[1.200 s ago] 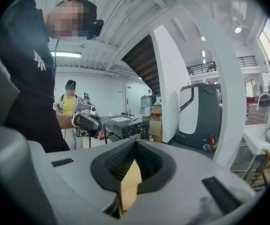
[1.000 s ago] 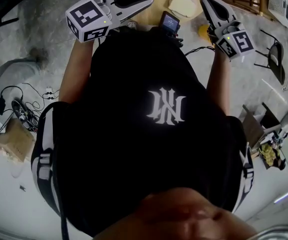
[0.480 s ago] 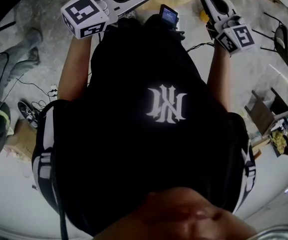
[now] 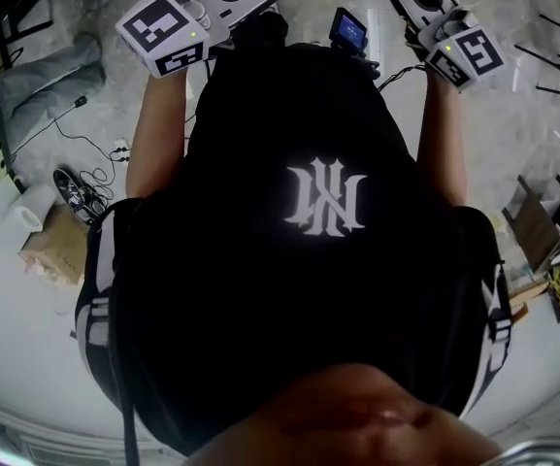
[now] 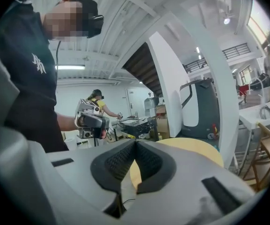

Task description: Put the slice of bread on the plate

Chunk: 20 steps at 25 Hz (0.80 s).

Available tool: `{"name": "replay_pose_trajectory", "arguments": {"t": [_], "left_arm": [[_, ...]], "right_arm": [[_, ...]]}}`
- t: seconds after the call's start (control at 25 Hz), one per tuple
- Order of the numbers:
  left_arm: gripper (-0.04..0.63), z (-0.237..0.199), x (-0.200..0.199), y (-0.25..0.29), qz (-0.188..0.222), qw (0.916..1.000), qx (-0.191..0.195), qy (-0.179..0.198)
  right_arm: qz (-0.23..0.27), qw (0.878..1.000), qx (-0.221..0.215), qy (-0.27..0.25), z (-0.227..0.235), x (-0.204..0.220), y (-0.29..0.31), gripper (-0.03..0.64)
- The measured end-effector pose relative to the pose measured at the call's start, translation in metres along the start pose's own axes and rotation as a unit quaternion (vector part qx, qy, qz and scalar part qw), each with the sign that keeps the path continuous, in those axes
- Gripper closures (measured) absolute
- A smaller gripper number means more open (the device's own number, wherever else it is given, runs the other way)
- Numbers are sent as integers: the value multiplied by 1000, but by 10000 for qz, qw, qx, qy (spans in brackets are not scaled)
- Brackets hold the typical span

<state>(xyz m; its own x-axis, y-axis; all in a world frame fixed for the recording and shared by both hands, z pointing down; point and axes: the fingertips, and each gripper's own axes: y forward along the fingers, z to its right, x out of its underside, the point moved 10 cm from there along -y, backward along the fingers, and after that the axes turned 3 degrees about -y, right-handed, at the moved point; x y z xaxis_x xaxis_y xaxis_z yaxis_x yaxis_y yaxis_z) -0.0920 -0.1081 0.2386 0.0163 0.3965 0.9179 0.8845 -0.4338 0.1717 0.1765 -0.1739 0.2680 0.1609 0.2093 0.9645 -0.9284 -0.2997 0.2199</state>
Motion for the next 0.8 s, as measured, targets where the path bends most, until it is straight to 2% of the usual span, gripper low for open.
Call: {"name": "replay_pose_trajectory", "arguments": {"t": [0.12, 0.28, 0.4, 0.56, 0.8], "left_arm": [[586, 37, 15, 3, -56, 10000, -80, -7], [586, 83, 33, 9, -39, 9996, -268, -63], [586, 110, 44, 7, -249, 9991, -333, -117], [586, 130, 44, 3, -252, 9993, -291, -12], [586, 160, 50, -9, -192, 9994, -1, 280]], "right_arm": [[81, 9999, -113, 74, -22, 17, -28, 614], [356, 9983, -213, 417, -41, 40, -70, 614], [562, 9959, -340, 616, -61, 52, -91, 614], [613, 9961, -450, 443, -85, 52, -106, 614], [1017, 9911, -361, 775, -127, 48, -123, 615]]}}
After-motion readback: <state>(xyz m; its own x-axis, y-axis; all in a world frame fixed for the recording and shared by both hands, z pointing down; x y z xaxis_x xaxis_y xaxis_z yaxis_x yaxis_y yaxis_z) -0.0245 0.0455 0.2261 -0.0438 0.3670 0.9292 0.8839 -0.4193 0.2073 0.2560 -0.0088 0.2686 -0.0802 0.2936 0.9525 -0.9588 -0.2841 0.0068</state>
